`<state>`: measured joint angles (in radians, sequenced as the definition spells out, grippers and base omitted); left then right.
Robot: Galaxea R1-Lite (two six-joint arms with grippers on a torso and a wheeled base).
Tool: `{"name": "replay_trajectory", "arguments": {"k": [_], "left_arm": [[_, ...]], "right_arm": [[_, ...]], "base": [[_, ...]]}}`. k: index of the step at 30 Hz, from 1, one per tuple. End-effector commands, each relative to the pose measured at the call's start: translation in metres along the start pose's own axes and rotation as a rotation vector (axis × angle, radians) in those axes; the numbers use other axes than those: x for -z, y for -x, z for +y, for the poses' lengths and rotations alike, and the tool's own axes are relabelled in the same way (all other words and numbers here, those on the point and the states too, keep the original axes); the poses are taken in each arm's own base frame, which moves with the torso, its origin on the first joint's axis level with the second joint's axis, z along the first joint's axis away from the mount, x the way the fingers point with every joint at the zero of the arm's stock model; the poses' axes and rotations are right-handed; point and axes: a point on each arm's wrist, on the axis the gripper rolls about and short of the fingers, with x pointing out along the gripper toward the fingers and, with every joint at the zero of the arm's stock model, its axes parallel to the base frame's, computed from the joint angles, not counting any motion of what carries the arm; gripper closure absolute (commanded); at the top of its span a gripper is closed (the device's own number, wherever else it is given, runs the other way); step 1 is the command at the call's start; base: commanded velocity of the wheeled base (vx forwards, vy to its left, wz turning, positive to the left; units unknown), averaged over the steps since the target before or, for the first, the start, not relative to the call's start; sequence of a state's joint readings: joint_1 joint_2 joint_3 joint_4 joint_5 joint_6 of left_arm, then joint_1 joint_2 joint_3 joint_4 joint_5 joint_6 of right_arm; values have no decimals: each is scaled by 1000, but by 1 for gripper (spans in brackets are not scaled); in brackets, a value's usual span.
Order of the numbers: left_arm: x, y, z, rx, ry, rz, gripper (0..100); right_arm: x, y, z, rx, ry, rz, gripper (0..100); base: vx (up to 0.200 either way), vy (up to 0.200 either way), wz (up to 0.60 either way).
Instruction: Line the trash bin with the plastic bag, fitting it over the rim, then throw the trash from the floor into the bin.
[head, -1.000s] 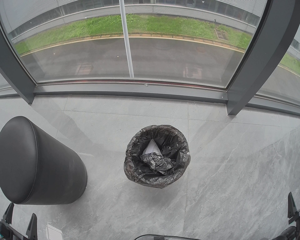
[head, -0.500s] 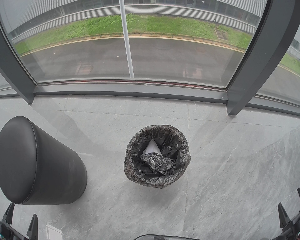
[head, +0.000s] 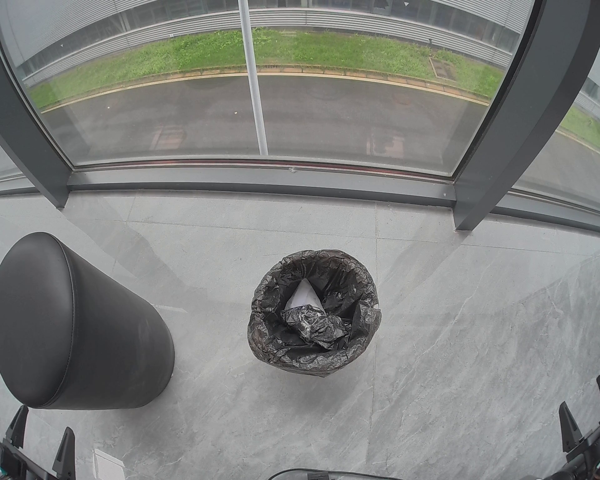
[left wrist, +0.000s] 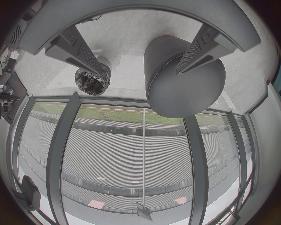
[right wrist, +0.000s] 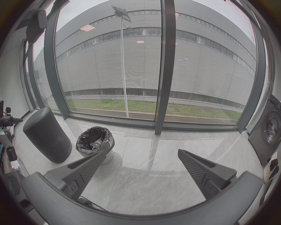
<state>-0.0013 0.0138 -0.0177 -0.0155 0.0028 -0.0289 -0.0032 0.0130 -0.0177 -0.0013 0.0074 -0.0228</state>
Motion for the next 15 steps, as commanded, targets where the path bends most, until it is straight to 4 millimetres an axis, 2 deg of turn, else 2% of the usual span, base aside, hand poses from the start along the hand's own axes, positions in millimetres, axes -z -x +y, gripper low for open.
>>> {"name": "replay_trajectory", "arguments": {"k": [1, 15], "left_arm": [[5, 0, 0, 1, -7, 7, 0], [5, 0, 0, 4, -17, 6, 0]], "right_arm": [[5, -1, 0, -2, -4, 7, 0], [5, 0, 0, 3, -29, 6, 0]], "base": [[0, 0, 0], [0, 0, 0]]}}
